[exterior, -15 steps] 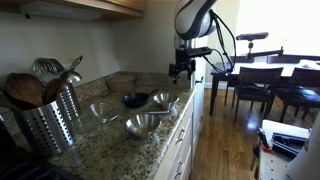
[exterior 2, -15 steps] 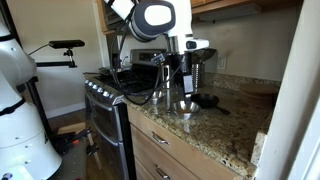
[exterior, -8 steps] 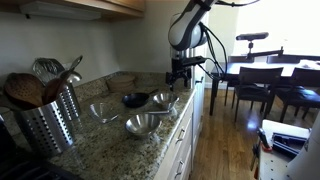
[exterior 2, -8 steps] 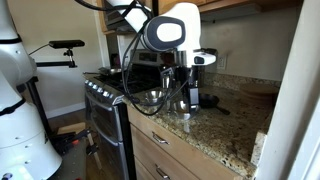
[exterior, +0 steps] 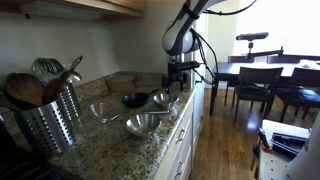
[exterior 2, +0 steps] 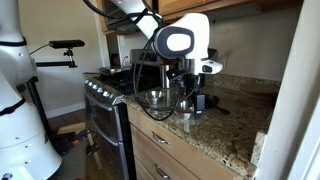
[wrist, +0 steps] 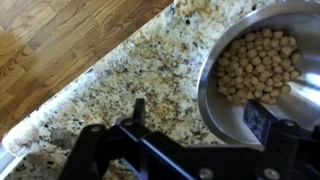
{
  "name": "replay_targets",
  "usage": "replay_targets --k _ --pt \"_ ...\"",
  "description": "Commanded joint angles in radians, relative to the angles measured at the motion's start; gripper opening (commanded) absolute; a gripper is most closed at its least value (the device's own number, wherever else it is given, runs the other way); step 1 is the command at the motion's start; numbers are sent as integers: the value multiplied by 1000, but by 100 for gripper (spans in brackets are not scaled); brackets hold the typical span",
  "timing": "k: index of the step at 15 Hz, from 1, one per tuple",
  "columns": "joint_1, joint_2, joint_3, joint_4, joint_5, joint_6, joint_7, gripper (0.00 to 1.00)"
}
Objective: Pour the contents of the dish on the right into the dish on the left
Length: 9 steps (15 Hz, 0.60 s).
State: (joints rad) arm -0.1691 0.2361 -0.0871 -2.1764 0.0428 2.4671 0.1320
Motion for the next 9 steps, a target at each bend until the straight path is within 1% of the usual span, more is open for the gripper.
replay_targets --k 1,7,8,9 --pt "7 40 -5 33 43 4 -42 100" --pt "5 76 0 54 58 -1 -54 100" --pt "6 79 -1 55 57 -1 -54 75" --pt "6 80 -1 57 56 -1 -55 74"
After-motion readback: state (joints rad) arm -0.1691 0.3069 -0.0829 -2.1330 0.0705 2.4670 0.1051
